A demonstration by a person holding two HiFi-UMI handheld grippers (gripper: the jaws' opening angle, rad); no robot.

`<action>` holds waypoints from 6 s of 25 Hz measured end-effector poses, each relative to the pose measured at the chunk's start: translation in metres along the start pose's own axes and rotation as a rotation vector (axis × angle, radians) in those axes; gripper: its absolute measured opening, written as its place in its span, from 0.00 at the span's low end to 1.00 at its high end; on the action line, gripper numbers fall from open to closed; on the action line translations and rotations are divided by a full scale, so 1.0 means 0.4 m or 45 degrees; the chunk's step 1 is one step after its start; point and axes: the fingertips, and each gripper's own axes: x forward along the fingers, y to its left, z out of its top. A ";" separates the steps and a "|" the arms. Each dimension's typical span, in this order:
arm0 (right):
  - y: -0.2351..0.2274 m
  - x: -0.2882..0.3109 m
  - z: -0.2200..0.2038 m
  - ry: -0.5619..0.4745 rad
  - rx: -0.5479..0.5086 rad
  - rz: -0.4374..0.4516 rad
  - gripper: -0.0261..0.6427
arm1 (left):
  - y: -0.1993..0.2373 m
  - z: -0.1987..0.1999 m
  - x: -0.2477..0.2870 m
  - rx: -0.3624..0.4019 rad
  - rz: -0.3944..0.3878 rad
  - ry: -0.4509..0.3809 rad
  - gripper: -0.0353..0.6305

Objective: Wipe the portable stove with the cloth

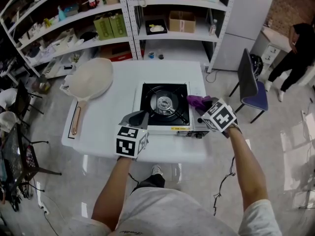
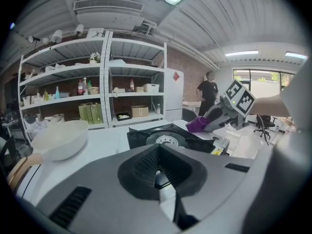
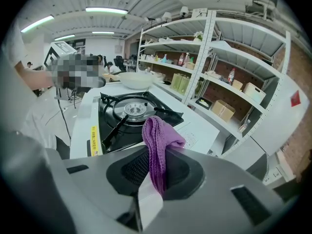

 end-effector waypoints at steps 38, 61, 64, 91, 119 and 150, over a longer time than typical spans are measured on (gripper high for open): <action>0.224 -0.179 -0.090 0.079 -0.315 0.137 0.13 | -0.099 -0.050 -0.189 -0.039 0.088 -0.052 0.06; 0.353 -0.081 -0.001 0.202 -0.363 0.284 0.13 | 0.046 -0.056 -0.176 -0.029 -0.013 -0.054 0.06; 0.368 -0.065 0.016 0.201 -0.375 0.305 0.13 | 0.056 -0.061 -0.178 -0.034 -0.015 -0.052 0.06; 0.546 0.070 0.220 0.156 -0.466 0.444 0.13 | 0.215 -0.094 -0.197 -0.066 -0.027 -0.055 0.06; 0.552 0.168 0.442 0.000 0.614 0.272 0.14 | 0.345 -0.062 -0.188 -0.034 -0.227 -0.119 0.06; 0.314 0.342 0.536 0.123 1.025 0.215 0.12 | 0.378 -0.033 -0.045 -0.029 -0.259 -0.092 0.06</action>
